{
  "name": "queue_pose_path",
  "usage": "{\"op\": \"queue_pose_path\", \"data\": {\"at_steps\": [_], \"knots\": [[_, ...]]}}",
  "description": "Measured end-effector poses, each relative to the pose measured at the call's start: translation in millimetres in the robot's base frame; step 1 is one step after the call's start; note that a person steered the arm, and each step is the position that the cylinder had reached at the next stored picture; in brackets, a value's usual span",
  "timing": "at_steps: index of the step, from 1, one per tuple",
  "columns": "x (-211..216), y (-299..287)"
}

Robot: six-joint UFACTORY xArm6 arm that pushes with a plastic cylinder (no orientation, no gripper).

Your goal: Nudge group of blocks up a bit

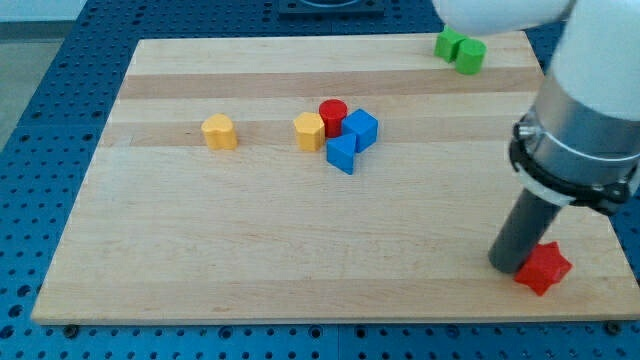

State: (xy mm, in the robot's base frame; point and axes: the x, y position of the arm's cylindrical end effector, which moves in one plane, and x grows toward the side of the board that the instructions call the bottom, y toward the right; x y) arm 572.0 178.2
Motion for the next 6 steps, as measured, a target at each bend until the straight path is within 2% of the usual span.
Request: {"op": "queue_pose_path", "data": {"at_steps": [1, 2, 3, 6], "knots": [[-7, -2], [-53, -59], [-136, -134], [-149, -140]]}}
